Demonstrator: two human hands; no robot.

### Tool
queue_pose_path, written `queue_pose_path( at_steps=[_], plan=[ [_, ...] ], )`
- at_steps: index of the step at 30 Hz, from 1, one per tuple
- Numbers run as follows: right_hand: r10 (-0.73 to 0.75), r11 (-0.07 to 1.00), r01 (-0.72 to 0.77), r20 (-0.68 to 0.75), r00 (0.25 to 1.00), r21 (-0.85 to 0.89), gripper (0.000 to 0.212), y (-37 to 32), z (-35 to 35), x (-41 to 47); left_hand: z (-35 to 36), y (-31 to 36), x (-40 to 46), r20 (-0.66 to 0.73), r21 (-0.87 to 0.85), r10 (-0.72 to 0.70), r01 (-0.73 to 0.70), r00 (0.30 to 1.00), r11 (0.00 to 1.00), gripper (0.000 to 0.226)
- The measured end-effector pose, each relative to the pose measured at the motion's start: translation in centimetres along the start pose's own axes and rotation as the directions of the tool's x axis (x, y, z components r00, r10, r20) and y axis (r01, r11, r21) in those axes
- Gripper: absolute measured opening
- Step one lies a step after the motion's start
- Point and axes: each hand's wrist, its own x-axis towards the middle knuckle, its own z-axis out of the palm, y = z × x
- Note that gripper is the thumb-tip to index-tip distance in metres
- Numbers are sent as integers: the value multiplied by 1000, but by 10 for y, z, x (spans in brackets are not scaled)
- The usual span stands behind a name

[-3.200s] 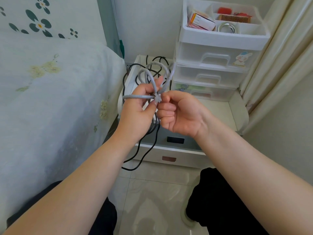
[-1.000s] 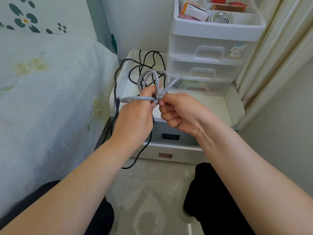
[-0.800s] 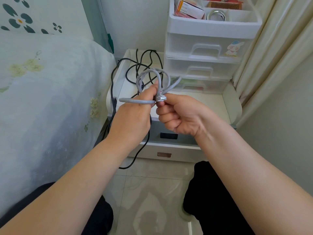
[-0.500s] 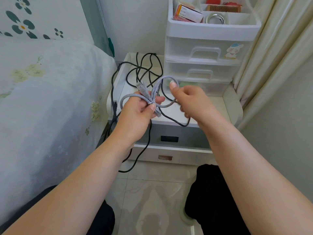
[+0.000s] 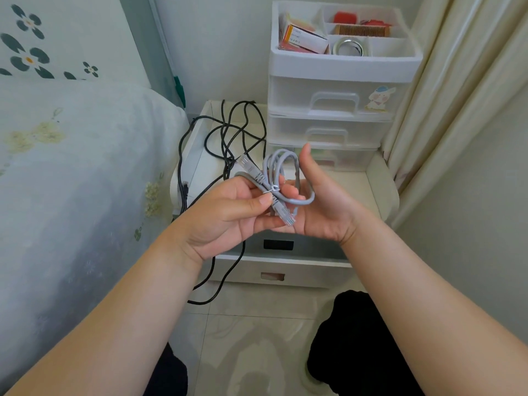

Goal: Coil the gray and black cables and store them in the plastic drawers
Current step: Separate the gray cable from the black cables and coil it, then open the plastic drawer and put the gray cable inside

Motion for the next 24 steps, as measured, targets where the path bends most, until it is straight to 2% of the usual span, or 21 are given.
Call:
queue_pose_path(
  at_steps=[5, 8, 12, 16, 18, 21, 22, 24],
  plan=[
    [29, 997, -31, 36, 999, 68, 82, 7, -3, -2, -1, -4, 4, 145, -114, -11, 28, 989, 993, 33],
    [-48, 987, 57, -62, 997, 148, 72, 8, 1, 0, -1, -5, 7, 150, -176, 2, 25, 989, 984, 27],
    [-272, 958, 287, -297, 915, 8, 61, 2, -1, -5, 1, -7, 14, -12, -283, -31, 26, 999, 959, 31],
    [-415, 909, 373, -466, 782, -183, 49, 4, -9, -5, 7, -11, 23, -147, -257, -71, 31, 987, 966, 38],
    [-443, 896, 371, -512, 736, -243, 50, 9, -9, -2, 11, -14, 27, -235, -178, -82, 40, 968, 983, 38],
    [-471, 880, 328, -540, 698, -344, 53, 13, -12, 3, 14, -24, 36, -455, 89, -37, 87, 890, 992, 21],
    [-469, 878, 304, -542, 697, -369, 53, 13, -14, 5, 14, -27, 39, -512, 167, -4, 104, 859, 980, 15],
    [-437, 888, 247, -542, 718, -388, 54, 9, -18, 9, 12, -31, 45, -574, 206, 30, 109, 818, 973, 13]
  ],
)
